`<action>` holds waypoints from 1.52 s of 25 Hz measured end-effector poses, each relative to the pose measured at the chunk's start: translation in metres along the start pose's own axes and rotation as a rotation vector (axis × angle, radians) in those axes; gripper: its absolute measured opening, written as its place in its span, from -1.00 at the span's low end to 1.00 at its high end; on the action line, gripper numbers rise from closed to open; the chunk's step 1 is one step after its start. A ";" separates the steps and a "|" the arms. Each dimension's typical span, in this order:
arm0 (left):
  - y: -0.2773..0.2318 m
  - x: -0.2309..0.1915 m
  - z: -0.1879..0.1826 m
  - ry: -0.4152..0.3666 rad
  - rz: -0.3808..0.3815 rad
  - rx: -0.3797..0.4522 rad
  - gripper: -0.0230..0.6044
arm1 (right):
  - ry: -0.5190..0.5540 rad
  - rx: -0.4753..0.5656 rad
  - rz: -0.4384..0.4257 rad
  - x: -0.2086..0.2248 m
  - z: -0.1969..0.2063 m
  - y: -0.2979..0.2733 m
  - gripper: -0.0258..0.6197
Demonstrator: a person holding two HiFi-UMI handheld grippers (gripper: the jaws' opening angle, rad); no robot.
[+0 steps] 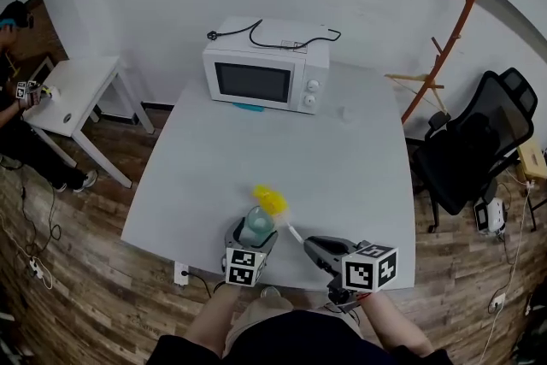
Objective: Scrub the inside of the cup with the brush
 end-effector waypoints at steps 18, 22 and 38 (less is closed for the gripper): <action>0.115 0.078 -0.026 0.125 -0.144 0.214 -0.79 | 0.409 0.040 0.058 -0.021 0.033 0.047 -0.77; 0.136 0.115 -0.022 0.148 -0.184 0.242 -0.87 | 0.488 0.053 0.061 -0.029 0.054 0.074 -0.77; 0.183 0.212 0.018 0.155 -0.212 0.213 -0.87 | 0.517 0.099 0.046 -0.034 0.106 0.149 -0.77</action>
Point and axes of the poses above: the fingertips, and each gripper's own axes: y backward along the fingers, x to its right, z out of its underside, the point moved 4 cm from there along y, backward along the fingers, and after that the axes turned 13 degrees about y, right-handed, at the moved point
